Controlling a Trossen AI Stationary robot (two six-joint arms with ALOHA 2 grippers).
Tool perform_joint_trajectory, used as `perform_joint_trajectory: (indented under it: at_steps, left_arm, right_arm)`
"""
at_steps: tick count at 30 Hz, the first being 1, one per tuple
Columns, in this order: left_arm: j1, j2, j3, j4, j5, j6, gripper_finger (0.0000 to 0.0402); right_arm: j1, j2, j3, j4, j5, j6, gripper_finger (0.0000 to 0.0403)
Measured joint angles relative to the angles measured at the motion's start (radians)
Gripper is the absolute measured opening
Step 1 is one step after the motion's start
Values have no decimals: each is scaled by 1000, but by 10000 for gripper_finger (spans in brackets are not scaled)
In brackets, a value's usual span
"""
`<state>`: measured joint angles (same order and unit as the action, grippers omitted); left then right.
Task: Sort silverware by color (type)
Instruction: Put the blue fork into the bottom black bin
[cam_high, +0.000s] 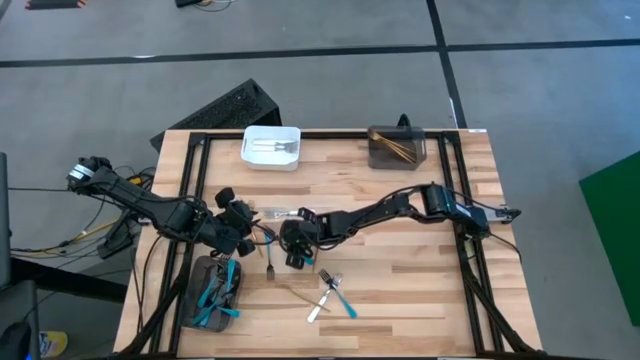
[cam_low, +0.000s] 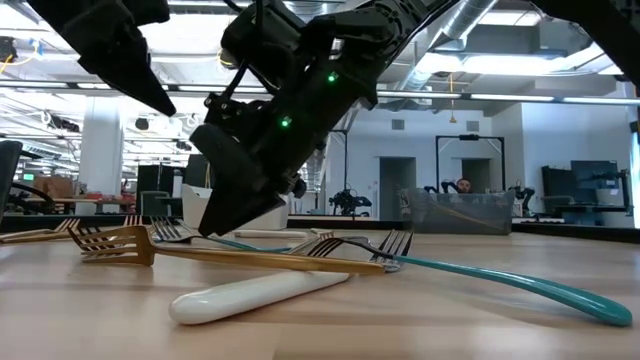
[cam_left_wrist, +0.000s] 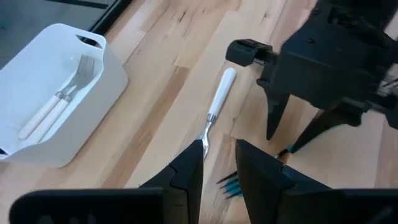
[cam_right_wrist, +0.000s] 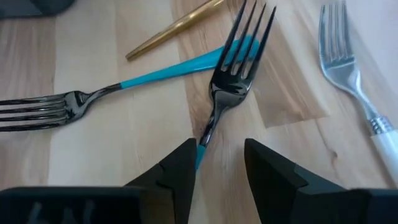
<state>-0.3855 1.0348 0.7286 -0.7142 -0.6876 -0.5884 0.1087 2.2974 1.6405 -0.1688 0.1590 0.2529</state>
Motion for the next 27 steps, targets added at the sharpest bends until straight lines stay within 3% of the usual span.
perform_joint_trajectory:
  at_steps: [4, 12, 27]
  left_arm:
    - [1, 0, -46, 39, 23, -1, 83]
    - [25, -1, -144, 137, 79, -41, 83]
    - [76, -2, -146, 215, 77, 19, 83]
  right_arm:
    - [11, -16, -2, 11, 48, -23, 162]
    - [15, -18, -2, 27, 25, -46, 162]
    - [7, 43, 3, 12, 1, -63, 147]
